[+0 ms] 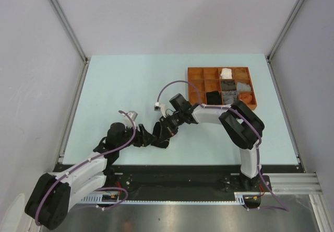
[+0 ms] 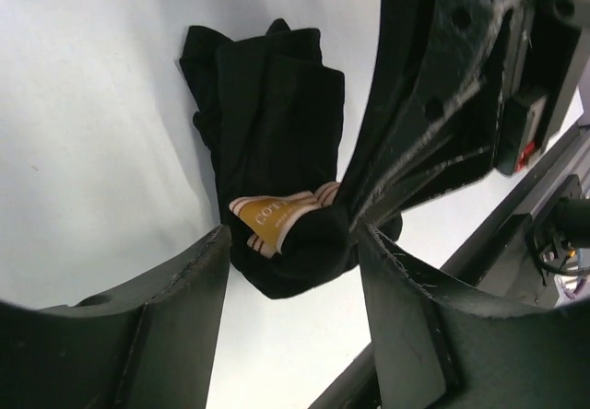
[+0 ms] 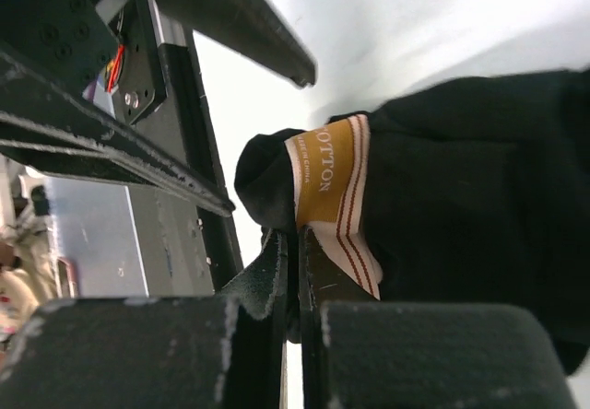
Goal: Roll the underwear
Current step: Roll the underwear to the center of the board.
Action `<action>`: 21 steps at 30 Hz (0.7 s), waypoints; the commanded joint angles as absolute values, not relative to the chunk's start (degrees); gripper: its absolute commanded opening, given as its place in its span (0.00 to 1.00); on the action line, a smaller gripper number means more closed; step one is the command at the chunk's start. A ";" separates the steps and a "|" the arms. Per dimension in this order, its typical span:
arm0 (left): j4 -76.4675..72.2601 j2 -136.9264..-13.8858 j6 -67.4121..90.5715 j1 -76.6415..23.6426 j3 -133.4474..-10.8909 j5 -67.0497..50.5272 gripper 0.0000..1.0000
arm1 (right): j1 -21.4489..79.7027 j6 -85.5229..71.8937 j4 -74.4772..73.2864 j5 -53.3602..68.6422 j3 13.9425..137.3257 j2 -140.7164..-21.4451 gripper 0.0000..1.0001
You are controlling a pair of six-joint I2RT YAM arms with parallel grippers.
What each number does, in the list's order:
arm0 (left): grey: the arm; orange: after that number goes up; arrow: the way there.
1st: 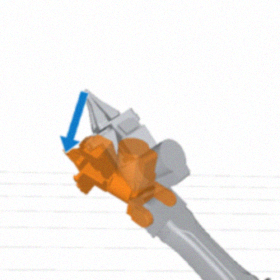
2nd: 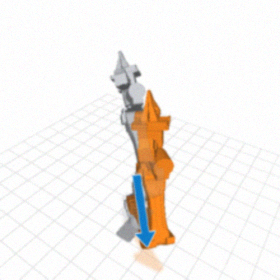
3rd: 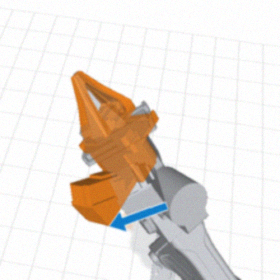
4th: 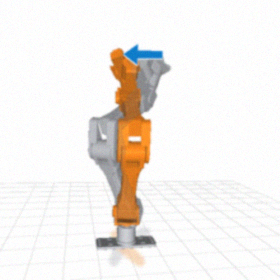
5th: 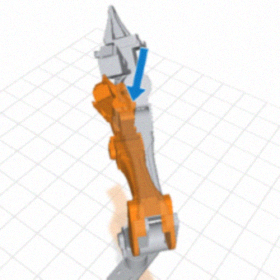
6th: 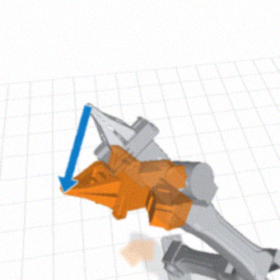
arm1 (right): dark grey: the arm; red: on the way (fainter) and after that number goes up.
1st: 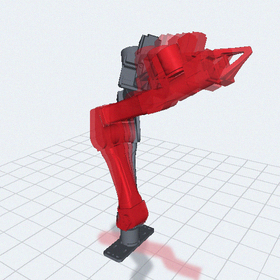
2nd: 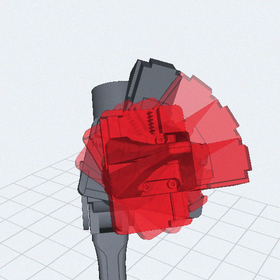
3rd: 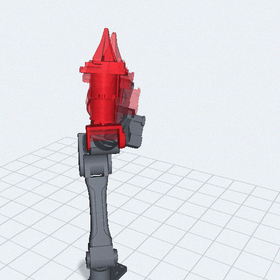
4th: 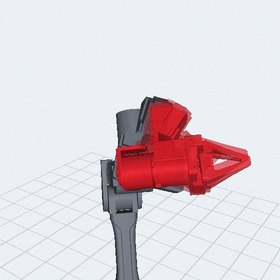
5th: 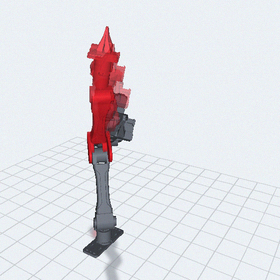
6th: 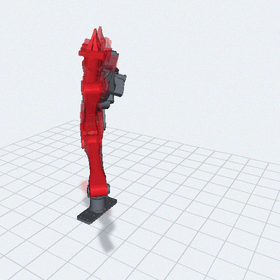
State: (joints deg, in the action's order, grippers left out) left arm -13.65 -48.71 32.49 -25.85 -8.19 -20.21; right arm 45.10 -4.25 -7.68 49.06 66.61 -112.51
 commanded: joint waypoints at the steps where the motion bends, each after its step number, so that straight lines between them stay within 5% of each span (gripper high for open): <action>1: -19.07 -50.80 29.80 -26.98 -8.09 -21.97 0.61 | 42.72 -4.57 -4.92 47.20 68.38 -115.22 0.00; 16: -29.18 -60.90 31.03 -29.35 -6.15 -22.95 0.51 | 40.61 -6.94 -1.85 48.34 70.05 -119.62 0.00; 19: -28.31 -63.62 30.50 -29.44 -7.64 -21.36 0.35 | 40.69 -7.29 -1.41 48.51 70.58 -119.88 0.00; 21: -24.80 -65.82 30.50 -29.53 -9.92 -18.21 0.14 | 40.61 -7.64 -1.14 48.43 70.75 -119.18 0.01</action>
